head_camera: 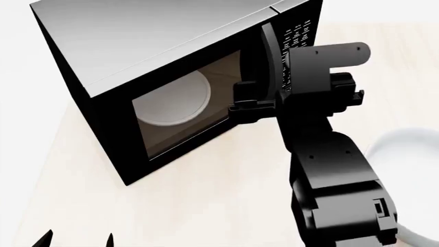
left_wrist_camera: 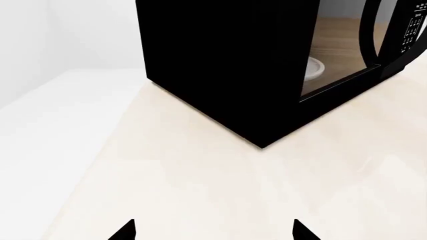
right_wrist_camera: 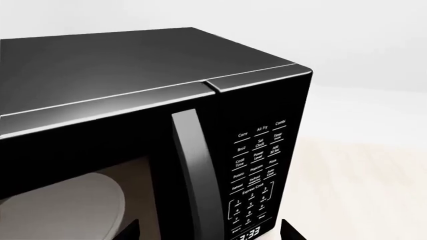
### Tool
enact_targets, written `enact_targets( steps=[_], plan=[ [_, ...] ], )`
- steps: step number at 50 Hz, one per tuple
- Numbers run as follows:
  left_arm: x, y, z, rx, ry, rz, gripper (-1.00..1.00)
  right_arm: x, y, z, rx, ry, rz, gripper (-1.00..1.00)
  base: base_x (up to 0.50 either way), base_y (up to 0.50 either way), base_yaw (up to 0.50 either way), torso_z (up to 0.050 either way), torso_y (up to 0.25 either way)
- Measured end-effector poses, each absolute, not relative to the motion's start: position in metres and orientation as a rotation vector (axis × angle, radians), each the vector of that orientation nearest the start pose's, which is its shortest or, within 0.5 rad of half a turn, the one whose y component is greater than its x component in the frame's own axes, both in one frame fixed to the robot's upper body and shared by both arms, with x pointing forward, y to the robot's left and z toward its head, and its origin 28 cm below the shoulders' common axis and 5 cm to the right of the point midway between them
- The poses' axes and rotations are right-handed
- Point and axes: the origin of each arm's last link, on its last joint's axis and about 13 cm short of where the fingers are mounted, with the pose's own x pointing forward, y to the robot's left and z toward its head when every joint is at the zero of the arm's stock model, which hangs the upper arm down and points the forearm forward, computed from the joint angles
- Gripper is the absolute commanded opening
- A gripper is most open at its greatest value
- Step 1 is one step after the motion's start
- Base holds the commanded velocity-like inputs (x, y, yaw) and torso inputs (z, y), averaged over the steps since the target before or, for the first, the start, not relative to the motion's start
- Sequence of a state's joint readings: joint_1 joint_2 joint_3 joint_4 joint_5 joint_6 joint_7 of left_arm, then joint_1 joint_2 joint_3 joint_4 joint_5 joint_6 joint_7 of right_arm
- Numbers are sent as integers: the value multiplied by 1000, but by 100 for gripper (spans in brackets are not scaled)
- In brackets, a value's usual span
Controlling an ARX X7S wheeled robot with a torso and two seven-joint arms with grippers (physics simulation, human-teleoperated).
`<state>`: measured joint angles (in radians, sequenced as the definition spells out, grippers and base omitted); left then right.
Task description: Open the microwave.
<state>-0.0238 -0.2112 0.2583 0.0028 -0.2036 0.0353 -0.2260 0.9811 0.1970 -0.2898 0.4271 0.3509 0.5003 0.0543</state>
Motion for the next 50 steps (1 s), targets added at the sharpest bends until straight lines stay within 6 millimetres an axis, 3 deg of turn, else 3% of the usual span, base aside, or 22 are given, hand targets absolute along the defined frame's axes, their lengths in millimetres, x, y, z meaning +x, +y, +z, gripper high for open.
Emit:
enact_targets(
  steps=[33, 34, 50],
  plan=[
    [211, 204, 15, 4, -12, -23, 100, 399, -108, 176, -45, 45, 116, 100, 0, 0, 0, 0, -1],
    [211, 204, 15, 4, -12, -23, 100, 399, -108, 176, -44, 45, 116, -100, 0, 0, 0, 0, 0],
    [211, 204, 15, 5, -12, -27, 100, 398, -108, 177, -50, 40, 106, -100, 0, 0, 0, 0, 0]
  ],
)
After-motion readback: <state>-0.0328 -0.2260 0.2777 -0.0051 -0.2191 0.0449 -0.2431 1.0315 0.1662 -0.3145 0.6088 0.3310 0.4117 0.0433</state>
